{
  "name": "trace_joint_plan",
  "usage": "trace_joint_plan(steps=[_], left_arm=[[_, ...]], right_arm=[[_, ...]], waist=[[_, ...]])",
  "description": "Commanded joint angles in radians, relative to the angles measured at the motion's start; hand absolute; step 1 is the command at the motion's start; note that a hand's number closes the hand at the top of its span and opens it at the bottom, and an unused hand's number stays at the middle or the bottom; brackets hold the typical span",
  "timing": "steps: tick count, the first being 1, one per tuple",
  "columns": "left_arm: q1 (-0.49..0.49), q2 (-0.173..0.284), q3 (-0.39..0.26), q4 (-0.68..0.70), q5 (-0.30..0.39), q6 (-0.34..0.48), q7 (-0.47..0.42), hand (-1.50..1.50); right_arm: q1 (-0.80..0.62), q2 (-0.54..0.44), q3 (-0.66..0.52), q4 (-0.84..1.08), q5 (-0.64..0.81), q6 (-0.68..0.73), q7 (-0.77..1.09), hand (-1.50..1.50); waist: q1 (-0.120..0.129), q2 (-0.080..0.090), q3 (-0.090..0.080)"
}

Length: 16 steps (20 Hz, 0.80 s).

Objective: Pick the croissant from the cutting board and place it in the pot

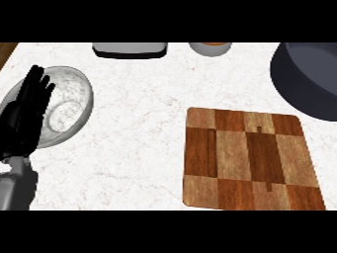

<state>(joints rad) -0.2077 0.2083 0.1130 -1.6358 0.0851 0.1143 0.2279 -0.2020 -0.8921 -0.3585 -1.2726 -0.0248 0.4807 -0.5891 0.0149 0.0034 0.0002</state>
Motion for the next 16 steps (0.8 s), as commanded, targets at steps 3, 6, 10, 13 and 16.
trace_joint_plan(steps=[3,6,10,13,16], left_arm=[[0.020,-0.060,-0.052,-0.020,-0.045,0.036,-0.019,0.00],[-0.023,-0.024,-0.009,0.041,-0.020,0.002,-0.044,0.00],[-0.019,-0.009,-0.010,-0.024,-0.010,-0.001,0.024,0.00],[-0.035,-0.006,0.005,0.059,0.003,-0.026,-0.035,0.00],[-0.070,-0.023,-0.017,0.028,-0.010,0.002,0.018,0.00]], right_arm=[[-0.203,0.006,0.077,0.318,0.084,0.038,-0.096,1.50],[-0.362,0.030,0.129,0.427,0.157,-0.034,-0.053,1.50],[-0.417,0.045,0.126,0.568,0.214,-0.121,-0.165,1.50],[-0.372,0.052,0.144,0.503,0.352,-0.432,-0.184,1.50],[-0.435,0.089,0.184,0.628,0.437,-0.539,-0.217,1.50]], waist=[[0.015,0.003,0.001],[0.017,0.005,0.001],[0.030,0.007,0.002],[0.042,0.022,0.003],[0.046,0.018,0.004]])
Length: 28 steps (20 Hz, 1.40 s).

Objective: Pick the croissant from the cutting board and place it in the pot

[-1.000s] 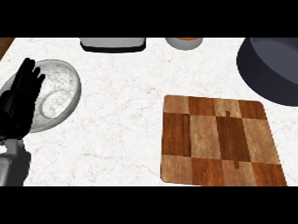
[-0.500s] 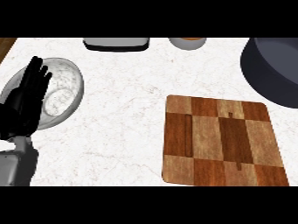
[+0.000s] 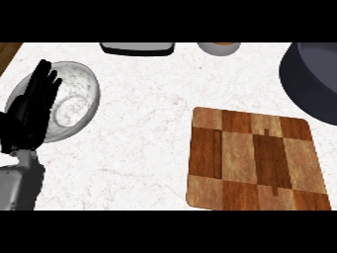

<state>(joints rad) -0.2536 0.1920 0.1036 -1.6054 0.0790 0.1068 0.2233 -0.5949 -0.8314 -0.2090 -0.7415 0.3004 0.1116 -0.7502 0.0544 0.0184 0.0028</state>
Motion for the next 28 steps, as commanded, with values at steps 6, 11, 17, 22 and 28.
trace_joint_plan(steps=[6,11,17,22,28], left_arm=[[-0.028,-0.018,-0.021,0.010,-0.005,-0.001,0.008,0.00],[-0.037,-0.003,-0.014,0.003,-0.007,-0.004,0.026,0.00],[-0.025,-0.019,-0.038,-0.025,-0.012,-0.004,0.026,0.00],[-0.016,-0.030,-0.034,-0.006,-0.026,0.015,0.008,0.00],[-0.006,-0.025,-0.027,-0.003,-0.013,-0.002,-0.006,0.00]], right_arm=[[-0.193,0.090,0.061,0.346,0.183,-0.239,-0.130,1.50],[-0.206,0.082,0.072,0.486,0.200,-0.131,-0.101,-1.50],[-0.262,0.122,0.085,0.564,0.199,0.058,-0.122,-1.50],[-0.301,0.133,-0.033,0.610,0.069,0.258,-0.190,-1.50],[-0.329,0.050,-0.134,0.655,-0.036,0.408,-0.142,-1.50]], waist=[[0.018,0.009,0.002],[0.023,0.013,0.003],[0.040,0.016,0.004],[0.024,0.015,0.005],[0.021,0.020,0.007]])
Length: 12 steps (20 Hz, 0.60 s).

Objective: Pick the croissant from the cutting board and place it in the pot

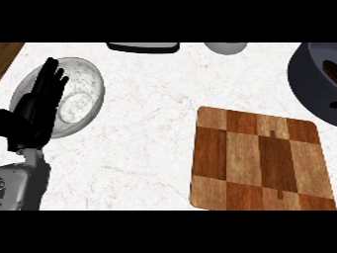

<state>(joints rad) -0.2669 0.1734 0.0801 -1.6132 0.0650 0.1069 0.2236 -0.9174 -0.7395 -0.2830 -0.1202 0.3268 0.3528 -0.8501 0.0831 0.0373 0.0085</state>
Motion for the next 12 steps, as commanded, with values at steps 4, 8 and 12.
trace_joint_plan(steps=[4,8,12], left_arm=[[-0.011,0.020,0.018,-0.001,0.012,-0.018,-0.009,0.00],[-0.004,-0.008,0.000,0.007,0.000,0.005,-0.002,0.00],[0.012,-0.015,0.000,-0.017,0.010,0.001,-0.007,0.00]], right_arm=[[0.014,-0.097,-0.076,0.040,-0.080,0.217,-0.009,-1.50],[-0.008,-0.143,-0.089,0.030,-0.097,0.285,0.050,-1.50],[0.038,-0.177,-0.100,0.023,-0.113,0.332,0.052,-1.50]], waist=[[-0.004,0.009,0.003],[-0.002,0.010,0.003],[-0.001,0.008,0.006]])
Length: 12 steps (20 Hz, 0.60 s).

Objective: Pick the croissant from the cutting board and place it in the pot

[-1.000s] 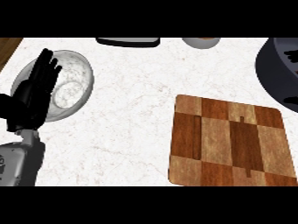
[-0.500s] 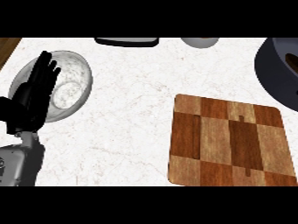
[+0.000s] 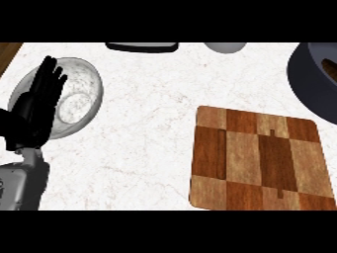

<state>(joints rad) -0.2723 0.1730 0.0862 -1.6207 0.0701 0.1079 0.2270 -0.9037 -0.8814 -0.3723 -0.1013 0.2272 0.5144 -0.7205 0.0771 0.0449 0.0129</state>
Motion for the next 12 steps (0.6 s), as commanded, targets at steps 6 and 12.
trace_joint_plan(steps=[6,12], left_arm=[[-0.005,-0.004,-0.002,-0.014,-0.004,0.008,0.006,0.00],[-0.022,0.003,0.016,0.000,0.004,0.010,0.003,0.00]], right_arm=[[0.054,-0.054,-0.020,-0.024,-0.031,0.191,-0.056,-1.50],[0.071,-0.092,-0.012,-0.059,-0.034,0.231,-0.031,-1.50]], waist=[[0.002,0.003,0.005],[-0.007,0.008,0.006]])
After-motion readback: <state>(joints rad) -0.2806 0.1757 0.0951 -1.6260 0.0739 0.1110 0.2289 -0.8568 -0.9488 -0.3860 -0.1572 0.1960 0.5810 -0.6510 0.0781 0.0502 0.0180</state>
